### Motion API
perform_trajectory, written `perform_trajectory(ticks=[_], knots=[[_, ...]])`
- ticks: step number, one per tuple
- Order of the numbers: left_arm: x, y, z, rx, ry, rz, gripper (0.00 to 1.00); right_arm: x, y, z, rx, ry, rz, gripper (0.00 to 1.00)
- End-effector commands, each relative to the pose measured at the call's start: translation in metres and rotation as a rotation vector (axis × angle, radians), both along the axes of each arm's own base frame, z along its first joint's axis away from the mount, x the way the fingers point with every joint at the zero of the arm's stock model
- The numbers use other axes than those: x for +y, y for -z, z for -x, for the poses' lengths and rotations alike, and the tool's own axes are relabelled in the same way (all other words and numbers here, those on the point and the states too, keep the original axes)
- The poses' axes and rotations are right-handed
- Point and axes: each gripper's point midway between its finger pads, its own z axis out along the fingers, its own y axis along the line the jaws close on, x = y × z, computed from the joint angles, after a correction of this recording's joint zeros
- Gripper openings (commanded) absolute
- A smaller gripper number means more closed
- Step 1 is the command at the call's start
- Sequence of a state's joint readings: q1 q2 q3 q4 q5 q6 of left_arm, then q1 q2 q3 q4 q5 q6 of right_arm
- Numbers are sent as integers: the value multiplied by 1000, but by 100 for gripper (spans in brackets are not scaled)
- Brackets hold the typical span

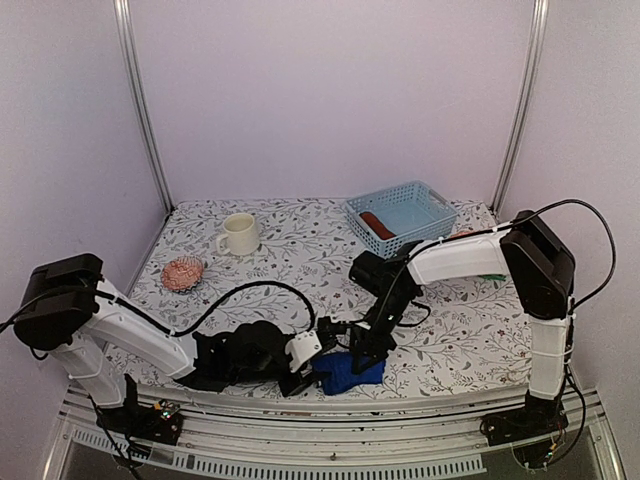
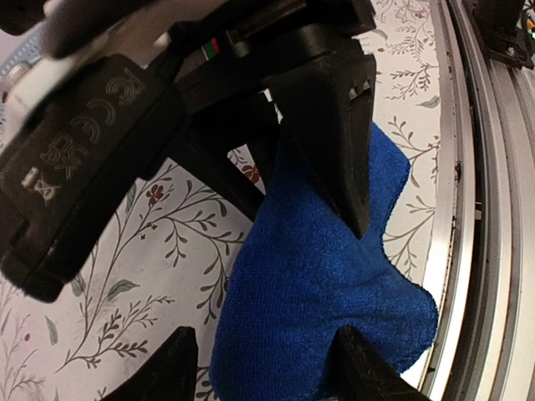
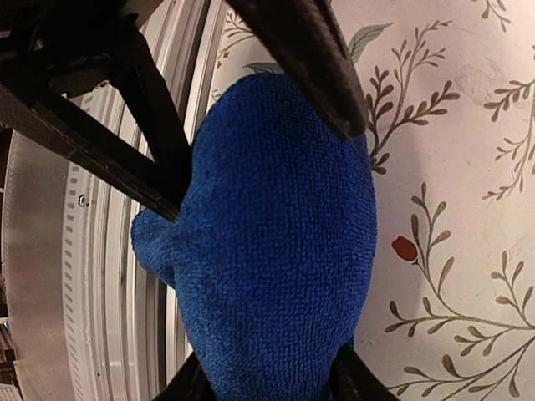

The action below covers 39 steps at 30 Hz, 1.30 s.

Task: Roll the towels
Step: Place the towel in the storage box.

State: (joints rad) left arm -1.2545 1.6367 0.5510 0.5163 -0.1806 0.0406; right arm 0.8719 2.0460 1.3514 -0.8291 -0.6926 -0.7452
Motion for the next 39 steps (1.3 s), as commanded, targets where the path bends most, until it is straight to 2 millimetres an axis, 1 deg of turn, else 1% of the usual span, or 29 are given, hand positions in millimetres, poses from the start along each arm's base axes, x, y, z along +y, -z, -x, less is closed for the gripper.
perform_trajectory(ticks=[1,5,10,14,15,17,18,19,23,25,28,31,33,36,39], knots=[[-6,1,-1,19,10,14,56,-14,21,2,-29,15,83,44],[-3,5,-2,30,6,5,55,-13,25,5,-42,1,99,53],[-3,5,-4,35,4,6,54,-13,35,14,-47,-28,127,54],[0,5,-5,35,-6,3,54,-19,47,13,-67,-33,171,55],[1,5,-6,33,-11,2,54,-20,49,13,-74,-34,178,54],[4,1,-6,29,-21,8,55,-19,47,9,-92,-23,178,40],[6,-3,-7,23,-29,16,56,-18,43,9,-94,-17,175,32],[8,-7,-8,17,-40,25,56,-18,37,10,-93,-17,168,26],[21,-32,-14,-22,-90,61,58,-15,4,4,-124,-7,106,15],[28,-43,-17,-41,-121,77,58,-14,-15,-2,-144,7,72,13],[38,-58,-23,-58,-162,107,59,-15,-41,-15,-186,41,32,11],[47,-69,-27,-66,-200,140,59,-21,-61,-33,-229,84,18,11],[51,-73,-29,-67,-218,156,59,-26,-69,-48,-253,119,16,11],[56,-79,-32,-69,-241,177,59,-35,-82,-86,-316,211,16,11],[58,-82,-33,-71,-252,187,59,-45,-99,-134,-411,336,25,9]])
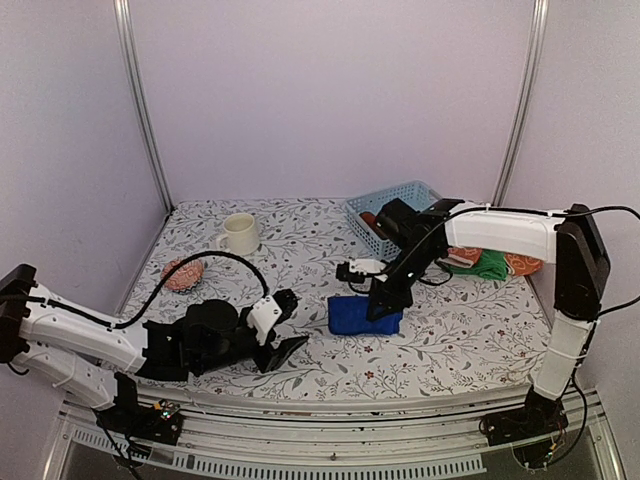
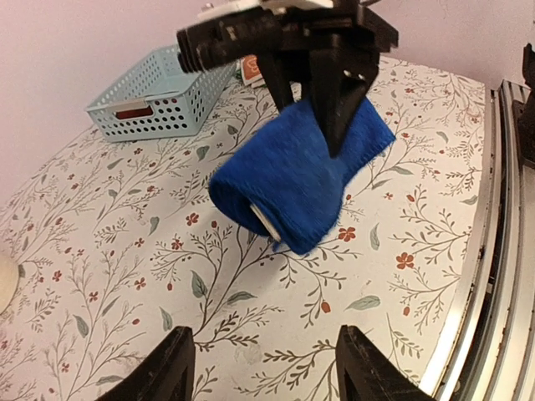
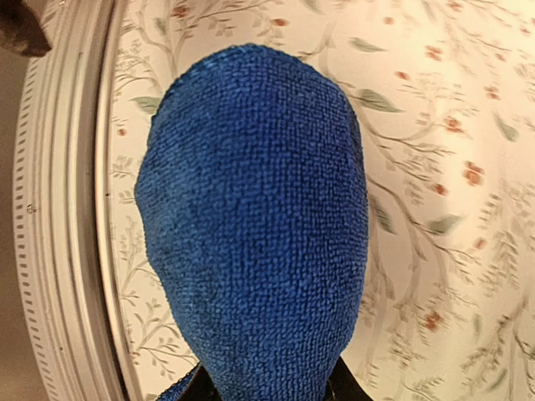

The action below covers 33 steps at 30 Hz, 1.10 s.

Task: Roll the towels
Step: Place the towel in the storage box.

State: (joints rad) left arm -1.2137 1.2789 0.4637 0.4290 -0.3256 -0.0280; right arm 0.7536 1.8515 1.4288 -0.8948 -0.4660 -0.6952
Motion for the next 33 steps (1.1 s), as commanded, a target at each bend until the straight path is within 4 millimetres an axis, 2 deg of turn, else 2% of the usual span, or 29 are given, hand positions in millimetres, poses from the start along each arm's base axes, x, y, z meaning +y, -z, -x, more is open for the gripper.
perform_trajectory(ticks=[1,5,11,13,16,19,22,23,27,33], knots=[[10,0,-7,7,-52,8,59,-15,-39,-73,-170,182,-12,7],[9,-1,-8,8,-56,18,59,-33,-61,-143,-294,389,-6,7],[7,6,-7,27,-51,19,59,-66,-91,-236,-396,666,-48,8],[6,8,-6,35,-45,21,59,-79,-88,-264,-422,740,-28,8],[6,9,-5,44,-44,25,59,-96,-70,-298,-452,826,23,8],[6,10,-4,48,-41,33,59,-116,-69,-331,-474,922,13,7],[5,14,-4,57,-38,30,59,-128,-75,-354,-497,994,-26,8],[4,15,-3,62,-34,27,59,-130,-60,-362,-502,1004,-4,8],[2,19,-1,77,-24,24,59,-132,-40,-374,-517,1002,18,8],[0,22,0,96,-23,23,58,-134,-2,-382,-506,1011,73,7]])
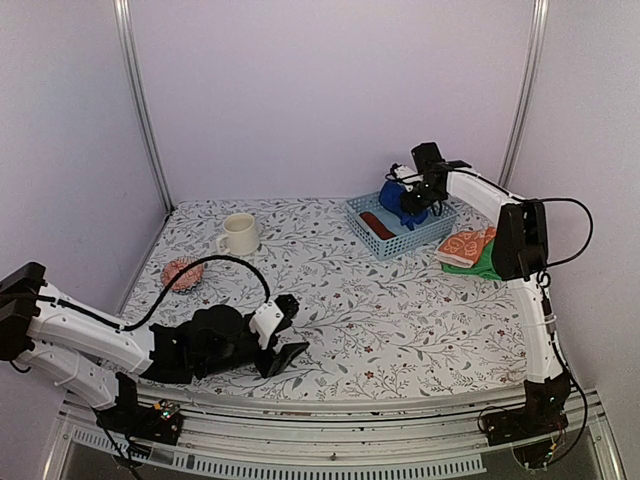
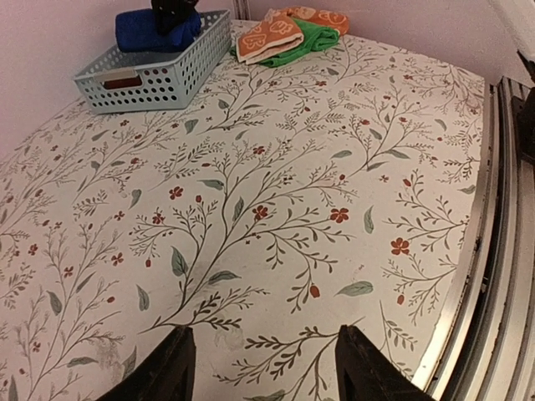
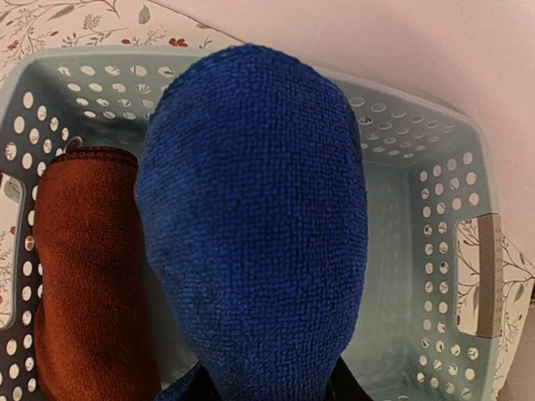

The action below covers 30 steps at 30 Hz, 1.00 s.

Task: Roll the towels
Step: Place the towel in the storage box.

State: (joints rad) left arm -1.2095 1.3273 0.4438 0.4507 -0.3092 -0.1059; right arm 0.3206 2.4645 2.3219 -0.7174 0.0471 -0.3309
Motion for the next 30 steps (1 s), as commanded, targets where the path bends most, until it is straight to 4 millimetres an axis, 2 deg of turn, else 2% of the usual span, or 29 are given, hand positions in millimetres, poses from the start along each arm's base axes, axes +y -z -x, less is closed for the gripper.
perform_trajectory(ticks=[1,10,14,21,26,30], knots=[[-1,2,-1,22,-4,17,59,1,18,-14,-26,37,28,6],[-2,9,0,38,-1,11,58,-3,43,-19,-27,54,101,6],[-4,13,0,45,2,7,59,6,51,-14,-5,31,99,7],[-6,17,0,48,7,-2,58,28,65,1,59,-13,59,23],[-6,20,1,49,9,-12,58,35,70,8,88,-33,37,29],[-6,22,0,50,8,-16,59,40,71,14,117,-51,8,42]])
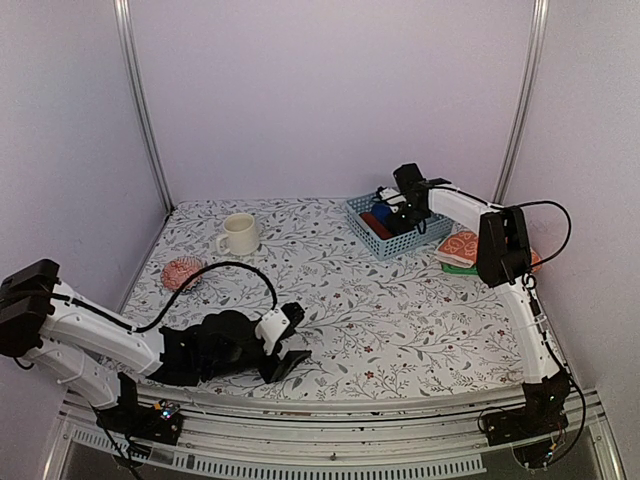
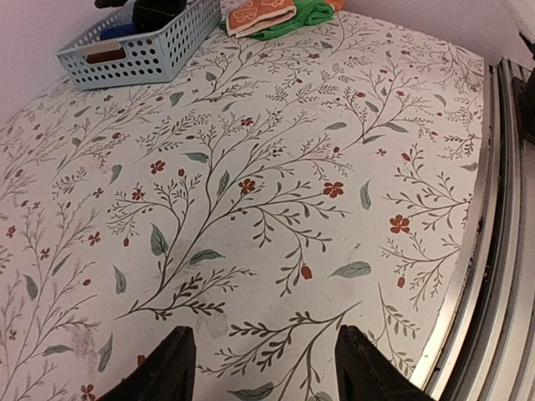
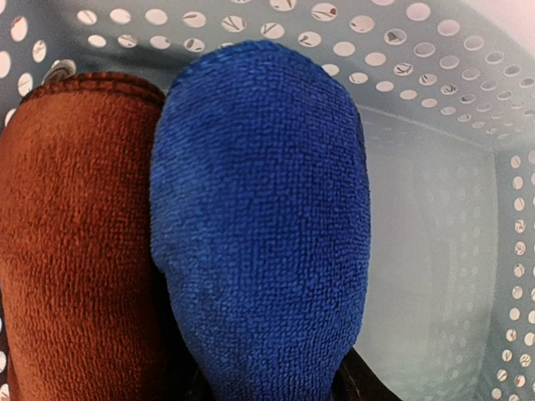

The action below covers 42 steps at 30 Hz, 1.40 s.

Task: Roll the towels
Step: Place the towel in the storage box.

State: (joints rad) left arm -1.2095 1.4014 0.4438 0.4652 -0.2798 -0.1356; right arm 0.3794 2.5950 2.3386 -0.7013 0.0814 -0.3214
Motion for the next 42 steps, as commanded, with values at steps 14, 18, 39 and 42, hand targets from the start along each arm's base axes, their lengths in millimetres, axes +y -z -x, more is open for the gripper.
perform_trajectory(ticks=[14,18,39,42], knots=[[-6,6,-4,-6,3,-1,58,11,-27,18,45,-51,-64,51],[-7,7,-2,-4,16,-2,58,13,-40,20,27,-68,-75,53],[-10,9,-2,-8,23,-7,58,11,-63,34,31,-98,-81,56],[-9,8,-2,-8,20,-7,58,13,-68,35,28,-99,-96,57]])
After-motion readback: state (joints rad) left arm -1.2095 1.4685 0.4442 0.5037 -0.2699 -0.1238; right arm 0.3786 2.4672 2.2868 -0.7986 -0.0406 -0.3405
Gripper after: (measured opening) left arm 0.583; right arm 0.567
